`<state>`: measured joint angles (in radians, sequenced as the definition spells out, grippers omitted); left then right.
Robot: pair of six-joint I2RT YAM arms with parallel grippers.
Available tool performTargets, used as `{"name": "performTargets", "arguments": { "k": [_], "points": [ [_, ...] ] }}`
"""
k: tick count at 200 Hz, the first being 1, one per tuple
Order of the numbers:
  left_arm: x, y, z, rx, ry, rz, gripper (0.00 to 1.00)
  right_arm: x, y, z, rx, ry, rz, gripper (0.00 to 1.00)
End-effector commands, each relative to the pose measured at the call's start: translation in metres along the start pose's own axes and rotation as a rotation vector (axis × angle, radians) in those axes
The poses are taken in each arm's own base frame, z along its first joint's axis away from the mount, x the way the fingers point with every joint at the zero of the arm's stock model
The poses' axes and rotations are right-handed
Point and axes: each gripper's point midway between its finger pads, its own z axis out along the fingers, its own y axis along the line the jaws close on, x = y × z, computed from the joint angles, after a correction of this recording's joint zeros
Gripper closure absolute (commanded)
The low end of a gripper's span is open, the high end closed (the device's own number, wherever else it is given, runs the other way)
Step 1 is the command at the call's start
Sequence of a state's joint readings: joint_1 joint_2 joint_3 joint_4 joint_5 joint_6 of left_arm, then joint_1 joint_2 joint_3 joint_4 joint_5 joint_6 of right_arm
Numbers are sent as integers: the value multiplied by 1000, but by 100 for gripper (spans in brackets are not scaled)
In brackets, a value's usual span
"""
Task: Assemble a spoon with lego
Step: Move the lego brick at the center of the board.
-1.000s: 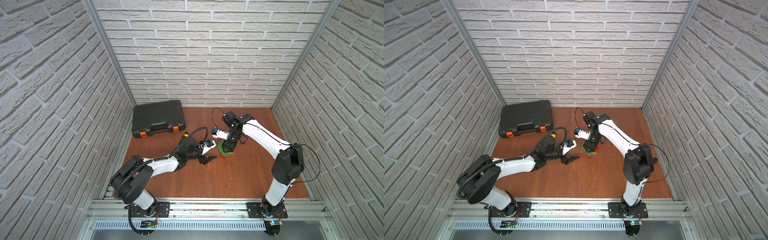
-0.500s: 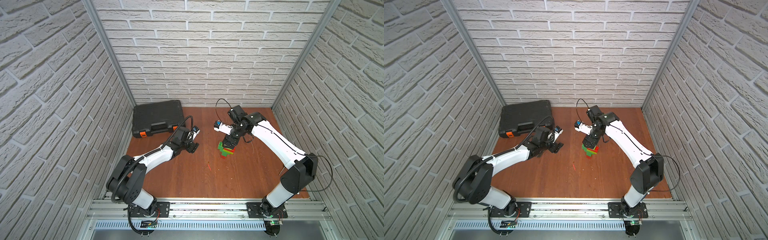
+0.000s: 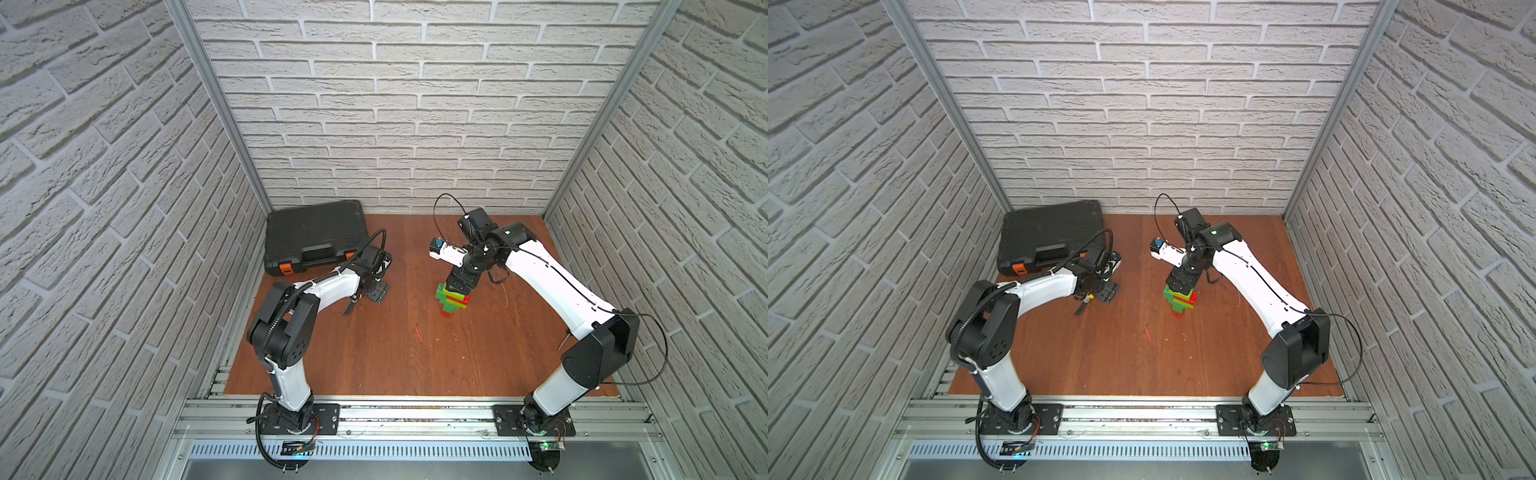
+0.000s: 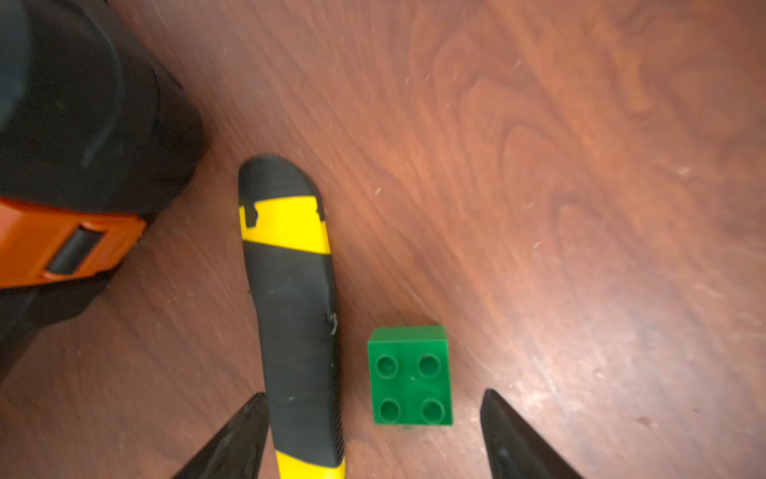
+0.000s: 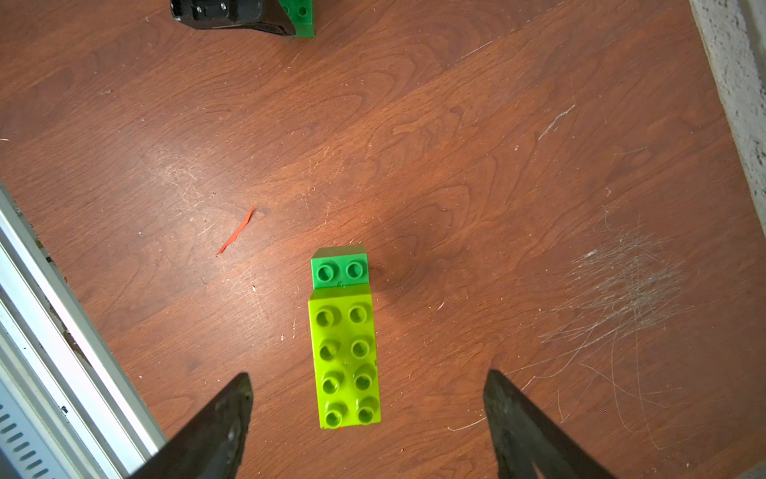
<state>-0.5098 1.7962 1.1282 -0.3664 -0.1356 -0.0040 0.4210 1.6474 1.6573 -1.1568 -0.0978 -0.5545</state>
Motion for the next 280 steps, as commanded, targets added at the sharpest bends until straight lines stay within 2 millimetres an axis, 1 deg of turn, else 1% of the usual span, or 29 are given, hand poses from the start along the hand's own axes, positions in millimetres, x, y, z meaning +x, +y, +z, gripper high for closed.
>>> {"name": "performTargets", "arguments": {
  "k": [1, 33, 77, 97, 122, 143, 156, 171, 191, 202, 204, 219, 228, 254, 268, 280],
  "points": [
    [3, 6, 2, -18, 38, 2, 22, -5, -3, -20, 34, -46, -5, 13],
    [3, -1, 1, 18, 18, 9, 30, -7, -4, -21, 34, -52, -7, 13],
    [-8, -12, 5, 65, -14, 18, 33, -7, -4, -21, 31, -53, -5, 13],
    [-7, -14, 10, 70, 3, 20, 36, -5, -4, -21, 33, -49, -7, 13],
    [-6, -17, 16, 76, 16, 27, 45, -4, -5, -22, 35, -50, -5, 13],
    [-7, -20, 17, 80, 15, 35, 58, -5, -4, -23, 32, -56, -5, 14],
    [-6, -21, 18, 81, 22, 36, 63, -5, -4, -23, 33, -58, -7, 14],
    [-5, -23, 17, 87, 23, 43, 71, -4, -4, -25, 36, -59, -8, 14],
    [-4, -29, 12, 99, 18, 60, 78, -4, -1, -28, 32, -73, -16, 15],
    [-1, -37, 7, 110, 14, 84, 78, -4, 2, -29, 26, -87, -17, 15],
    [0, -39, 6, 114, 12, 89, 78, -5, 3, -29, 23, -91, -45, 15],
    [8, -59, -3, 154, -1, 160, 79, -6, 13, -32, -10, -131, -99, 15],
    [16, -72, -8, 187, -3, 203, 79, -6, 17, -34, -15, -153, -117, 15],
    [40, -102, -19, 248, 39, 286, 78, -5, 29, -38, -3, -206, -173, 15],
    [51, -115, -20, 264, 67, 309, 75, -5, 35, -39, 0, -230, -190, 15],
    [54, -122, -20, 270, 72, 317, 70, -5, 40, -40, 6, -240, -208, 15]
  ]
}}
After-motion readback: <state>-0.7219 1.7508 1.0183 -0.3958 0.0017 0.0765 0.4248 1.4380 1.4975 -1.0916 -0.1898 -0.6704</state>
